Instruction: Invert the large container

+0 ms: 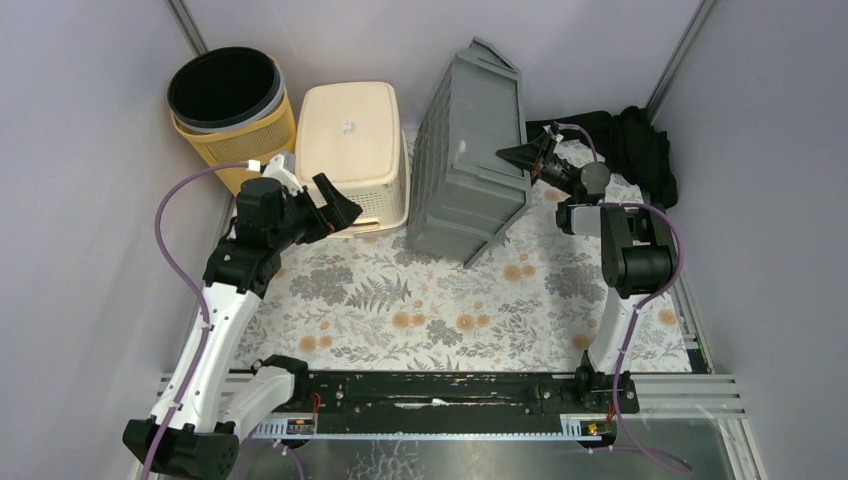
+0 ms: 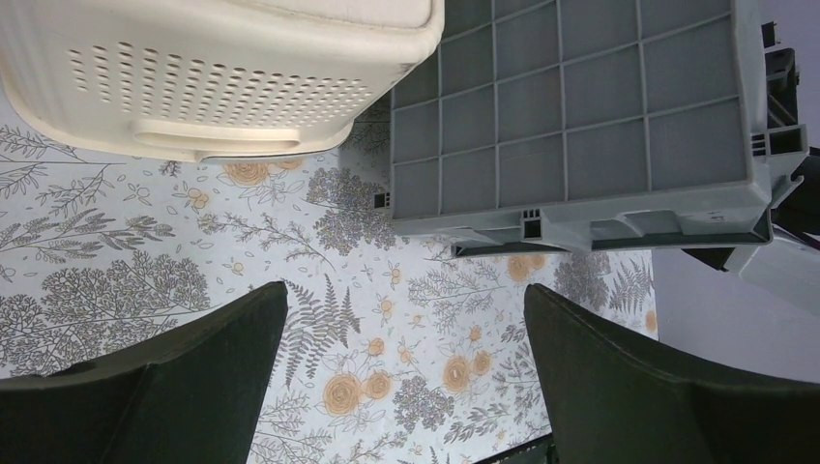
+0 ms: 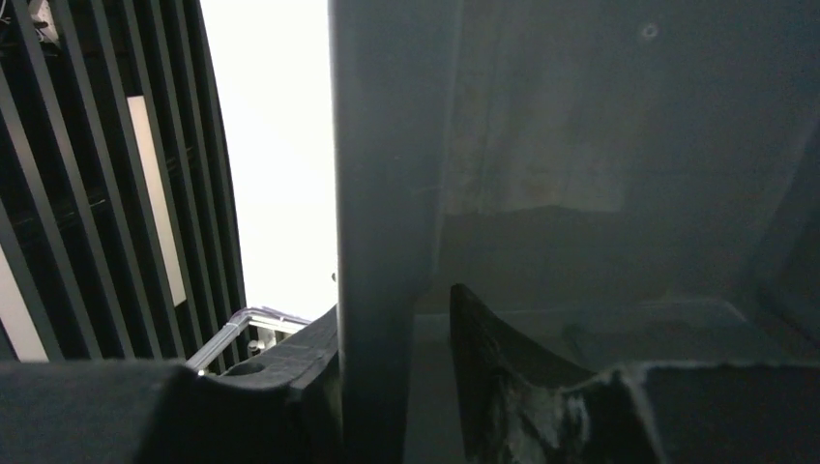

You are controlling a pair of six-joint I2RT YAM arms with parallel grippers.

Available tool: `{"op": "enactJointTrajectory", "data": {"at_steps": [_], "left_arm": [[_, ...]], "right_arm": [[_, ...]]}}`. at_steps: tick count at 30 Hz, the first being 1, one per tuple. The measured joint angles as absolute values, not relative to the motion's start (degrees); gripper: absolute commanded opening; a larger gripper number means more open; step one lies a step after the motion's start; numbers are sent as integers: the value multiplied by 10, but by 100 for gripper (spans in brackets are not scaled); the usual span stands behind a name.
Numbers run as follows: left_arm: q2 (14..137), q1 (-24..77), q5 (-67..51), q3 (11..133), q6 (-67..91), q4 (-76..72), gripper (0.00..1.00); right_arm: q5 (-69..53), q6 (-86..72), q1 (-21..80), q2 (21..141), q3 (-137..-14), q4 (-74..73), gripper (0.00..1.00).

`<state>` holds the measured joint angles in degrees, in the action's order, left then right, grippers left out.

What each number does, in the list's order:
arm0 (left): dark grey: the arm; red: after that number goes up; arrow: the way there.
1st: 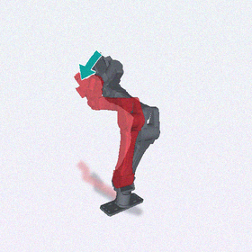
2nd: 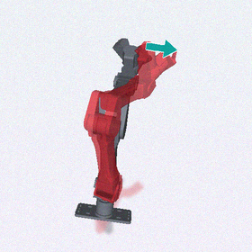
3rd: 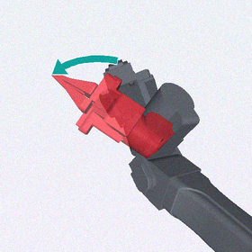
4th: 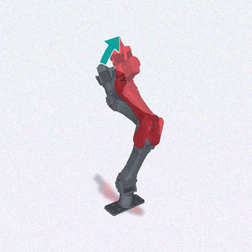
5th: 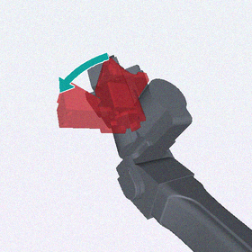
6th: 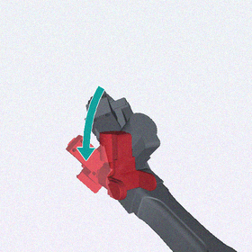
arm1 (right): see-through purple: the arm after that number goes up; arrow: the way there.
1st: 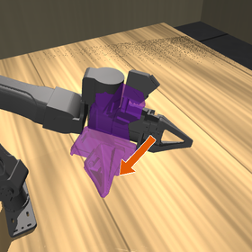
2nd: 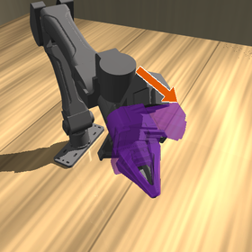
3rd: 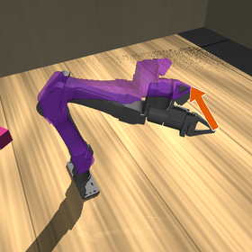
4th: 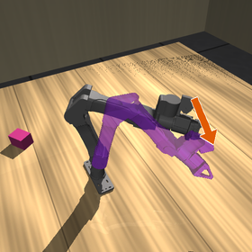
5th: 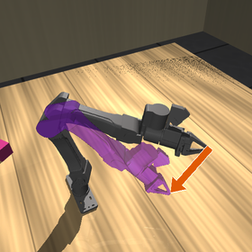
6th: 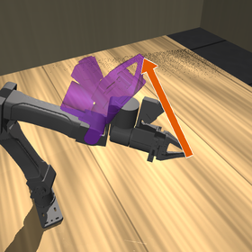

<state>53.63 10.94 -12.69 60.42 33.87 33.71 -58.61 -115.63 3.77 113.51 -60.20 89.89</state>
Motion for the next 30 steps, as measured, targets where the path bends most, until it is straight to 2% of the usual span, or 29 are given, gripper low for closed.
{"op": "enactJointTrajectory", "data": {"at_steps": [16, 30], "left_arm": [[538, 109, -131, 604, 341, 333, 100], [543, 109, -141, 604, 342, 330, 100]], "right_arm": [[-637, -1121, -25, 1116, -560, 896, 49], [-661, -957, -63, 1051, -547, 714, 49]]}}
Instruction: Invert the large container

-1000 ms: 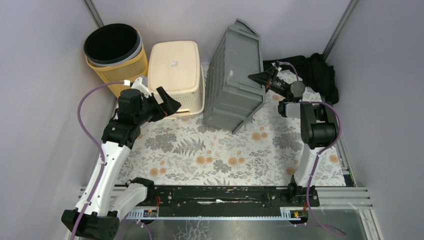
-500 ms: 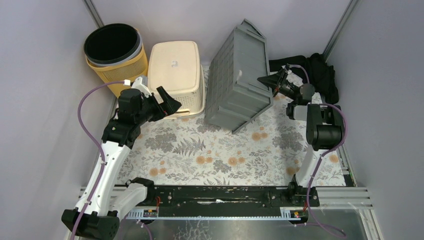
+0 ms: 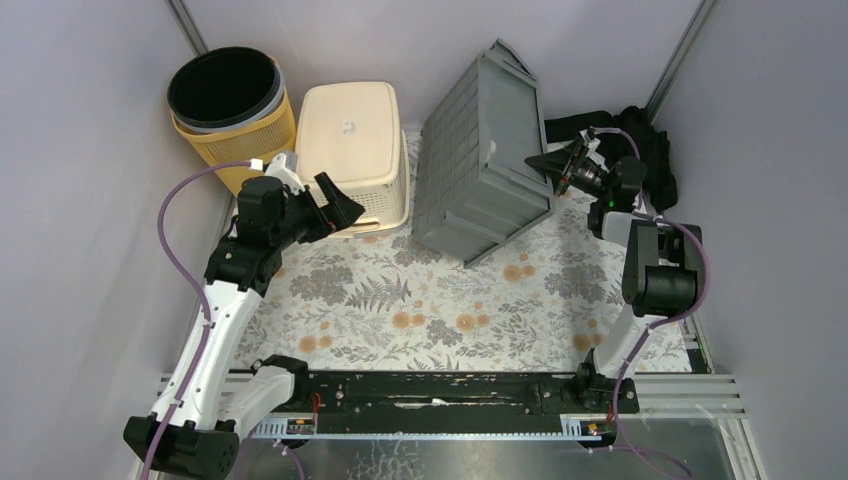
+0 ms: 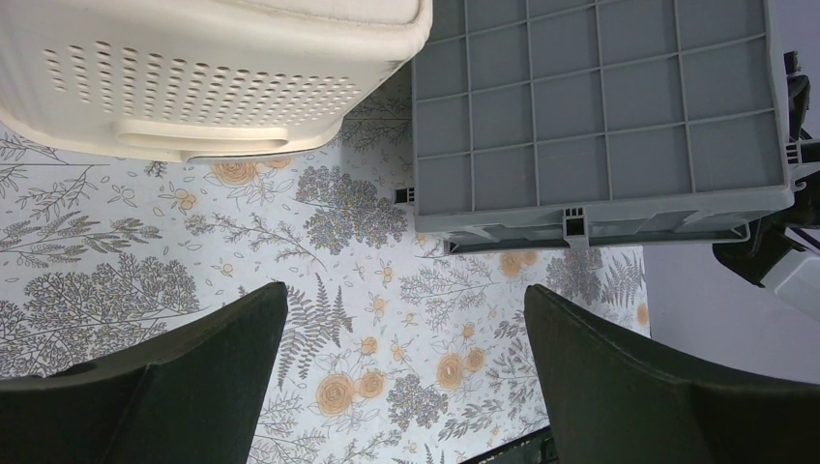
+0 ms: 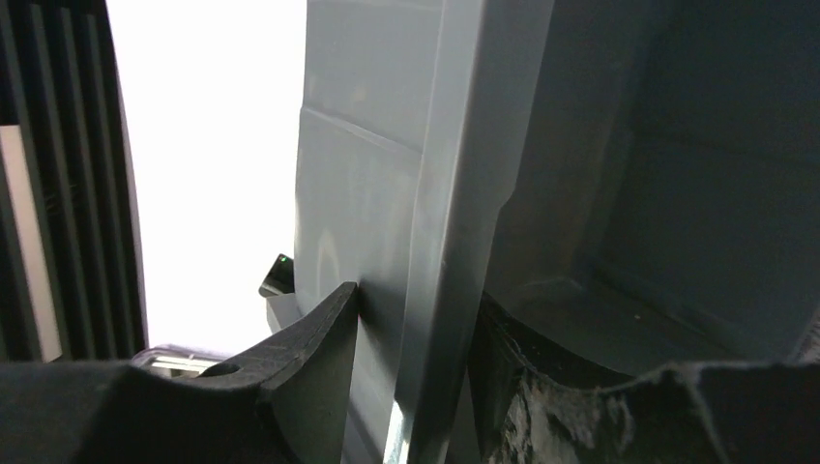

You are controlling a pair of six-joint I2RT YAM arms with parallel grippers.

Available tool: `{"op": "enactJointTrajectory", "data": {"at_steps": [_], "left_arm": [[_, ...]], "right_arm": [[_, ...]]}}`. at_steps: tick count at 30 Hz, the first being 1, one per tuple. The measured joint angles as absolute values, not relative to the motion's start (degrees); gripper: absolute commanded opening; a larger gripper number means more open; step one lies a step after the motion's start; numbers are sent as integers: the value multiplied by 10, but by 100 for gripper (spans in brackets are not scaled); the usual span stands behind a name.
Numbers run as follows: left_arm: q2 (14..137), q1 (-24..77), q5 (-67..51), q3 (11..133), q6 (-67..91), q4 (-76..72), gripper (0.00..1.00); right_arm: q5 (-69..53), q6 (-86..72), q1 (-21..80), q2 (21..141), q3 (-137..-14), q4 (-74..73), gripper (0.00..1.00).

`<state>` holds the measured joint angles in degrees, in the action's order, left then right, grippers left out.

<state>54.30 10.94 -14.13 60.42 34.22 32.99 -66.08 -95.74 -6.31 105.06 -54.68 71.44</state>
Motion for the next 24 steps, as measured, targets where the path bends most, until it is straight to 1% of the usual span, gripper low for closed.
{"op": "enactJointTrajectory", "data": {"at_steps": [4, 8, 12, 15, 19, 24], "left_arm": [[543, 109, -142, 604, 342, 330, 100], [543, 109, -142, 604, 342, 330, 100], [543, 109, -142, 604, 342, 330, 100], [543, 109, -142, 604, 342, 330, 100], [542, 109, -142, 604, 342, 330, 100], [540, 109, -142, 604, 342, 330, 100]], "right_arm": [[-659, -882, -78, 1026, -547, 622, 47], [-654, -780, -88, 1006, -556, 484, 44], [-643, -671, -88, 999, -574, 339, 39], [-637, -624, -93, 998, -577, 268, 34], [-626, -586, -98, 998, -577, 216, 27], [-616, -557, -98, 998, -577, 185, 21]]}}
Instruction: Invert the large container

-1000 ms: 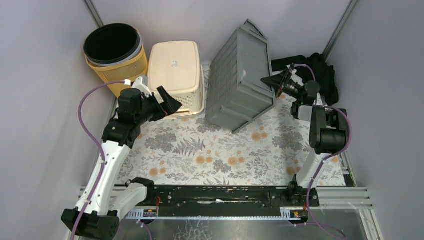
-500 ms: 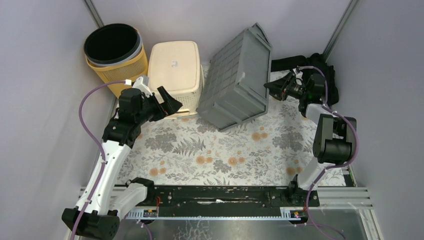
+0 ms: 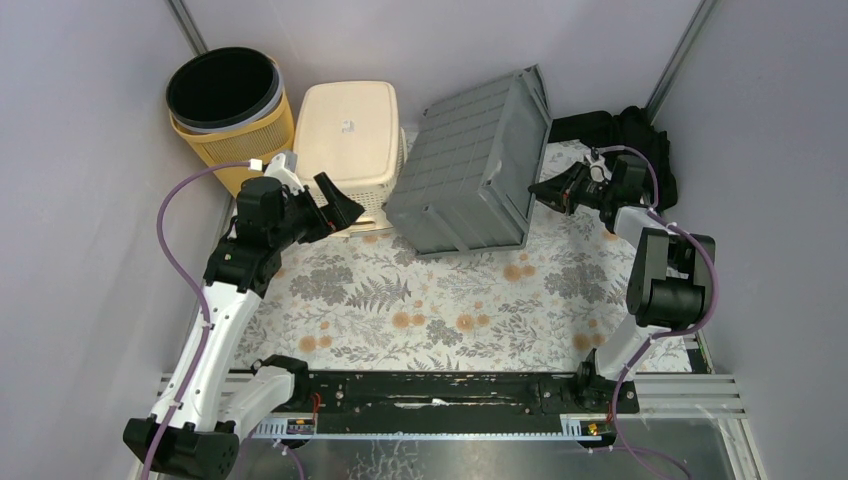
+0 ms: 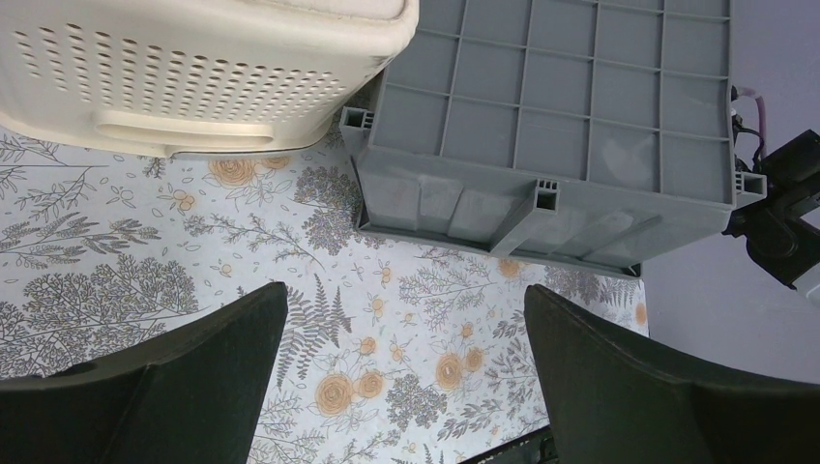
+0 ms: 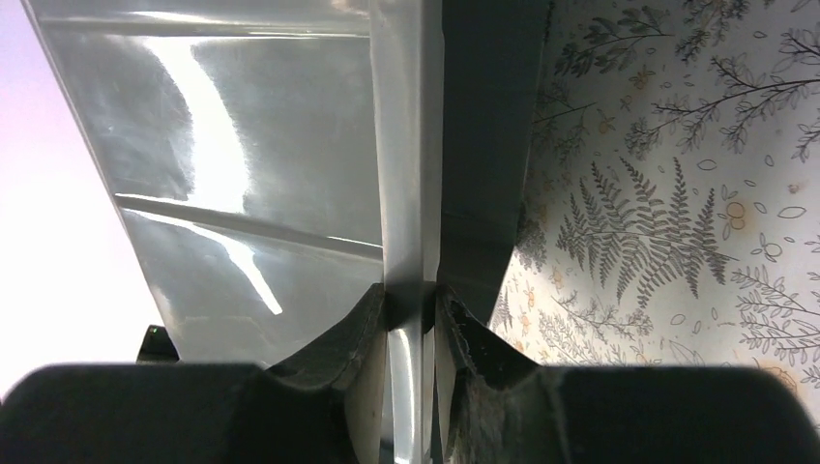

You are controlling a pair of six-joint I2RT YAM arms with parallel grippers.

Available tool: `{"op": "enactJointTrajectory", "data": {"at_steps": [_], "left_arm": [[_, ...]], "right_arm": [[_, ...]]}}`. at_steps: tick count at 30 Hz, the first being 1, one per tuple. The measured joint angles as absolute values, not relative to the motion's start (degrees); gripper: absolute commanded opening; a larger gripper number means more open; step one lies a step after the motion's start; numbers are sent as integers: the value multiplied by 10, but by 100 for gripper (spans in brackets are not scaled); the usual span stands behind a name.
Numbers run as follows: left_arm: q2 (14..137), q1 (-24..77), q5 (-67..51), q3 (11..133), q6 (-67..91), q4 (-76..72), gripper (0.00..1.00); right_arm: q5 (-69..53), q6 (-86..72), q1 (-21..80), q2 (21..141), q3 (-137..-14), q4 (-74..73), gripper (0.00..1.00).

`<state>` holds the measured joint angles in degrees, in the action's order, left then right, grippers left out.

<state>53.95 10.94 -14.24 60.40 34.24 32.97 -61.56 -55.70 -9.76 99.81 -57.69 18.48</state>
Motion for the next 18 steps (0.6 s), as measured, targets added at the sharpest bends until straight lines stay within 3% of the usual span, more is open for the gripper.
{"op": "enactJointTrajectory", "data": {"at_steps": [18], "left_arm": [[538, 110, -146, 604, 342, 330, 100]], "right_arm": [[-525, -446, -147, 998, -601, 33, 16]]}}
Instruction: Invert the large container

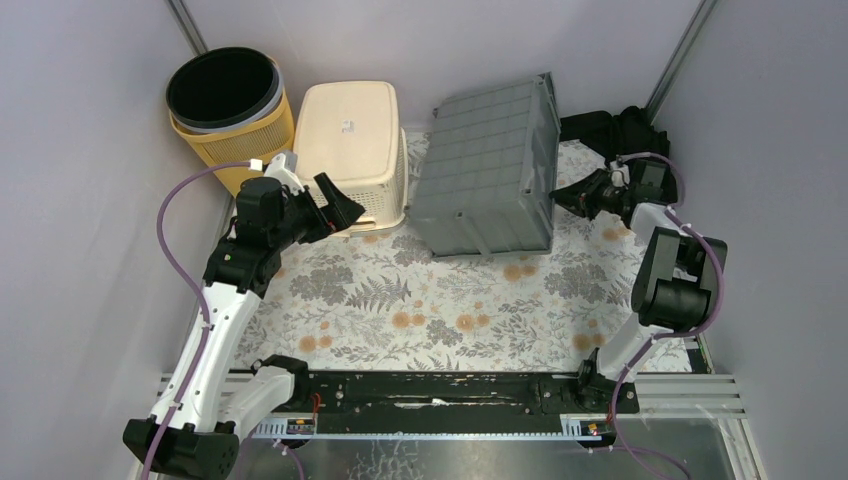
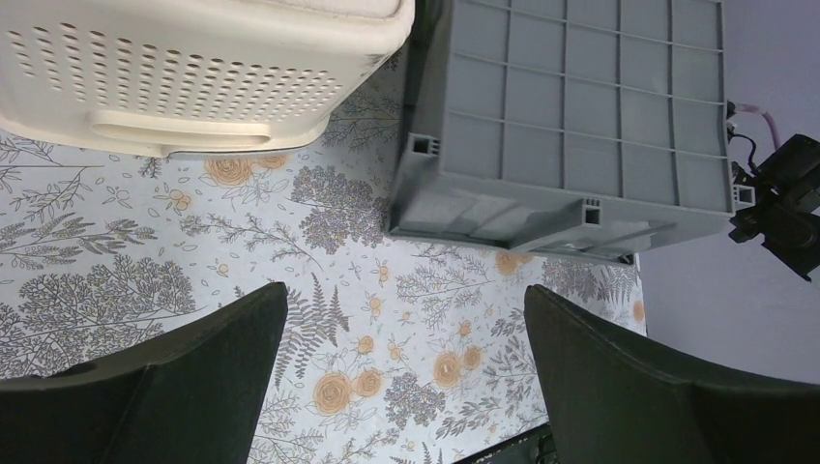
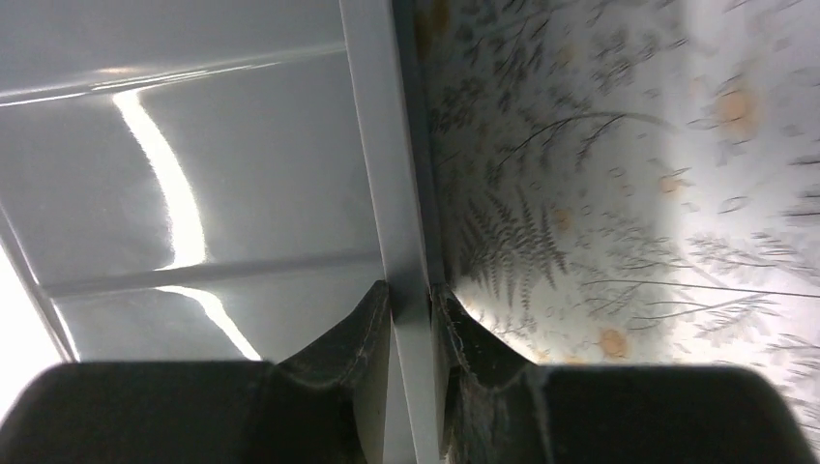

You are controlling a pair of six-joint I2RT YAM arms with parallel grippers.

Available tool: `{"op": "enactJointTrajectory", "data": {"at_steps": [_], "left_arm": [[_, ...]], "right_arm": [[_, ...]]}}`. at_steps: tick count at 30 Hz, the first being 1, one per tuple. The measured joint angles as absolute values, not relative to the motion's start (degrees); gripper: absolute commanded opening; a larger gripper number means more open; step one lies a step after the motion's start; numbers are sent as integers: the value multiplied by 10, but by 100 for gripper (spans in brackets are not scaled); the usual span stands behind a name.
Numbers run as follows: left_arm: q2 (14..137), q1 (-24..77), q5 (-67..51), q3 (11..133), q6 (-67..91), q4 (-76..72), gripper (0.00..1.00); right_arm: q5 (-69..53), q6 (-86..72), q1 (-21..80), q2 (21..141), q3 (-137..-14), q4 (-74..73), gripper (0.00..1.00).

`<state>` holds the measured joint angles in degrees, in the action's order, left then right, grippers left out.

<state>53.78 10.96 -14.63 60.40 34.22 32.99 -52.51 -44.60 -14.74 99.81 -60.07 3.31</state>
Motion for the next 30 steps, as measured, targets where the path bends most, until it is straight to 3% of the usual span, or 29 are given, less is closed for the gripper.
{"op": "enactJointTrajectory", "data": {"at_steps": [12, 30], "left_arm": [[557, 121, -152, 604, 342, 330, 100], [603, 221, -130, 602, 356, 312, 100]], "right_arm": [[-446, -367, -221, 1018, -652, -55, 16], [-364, -323, -261, 1040, -658, -112, 28]]}}
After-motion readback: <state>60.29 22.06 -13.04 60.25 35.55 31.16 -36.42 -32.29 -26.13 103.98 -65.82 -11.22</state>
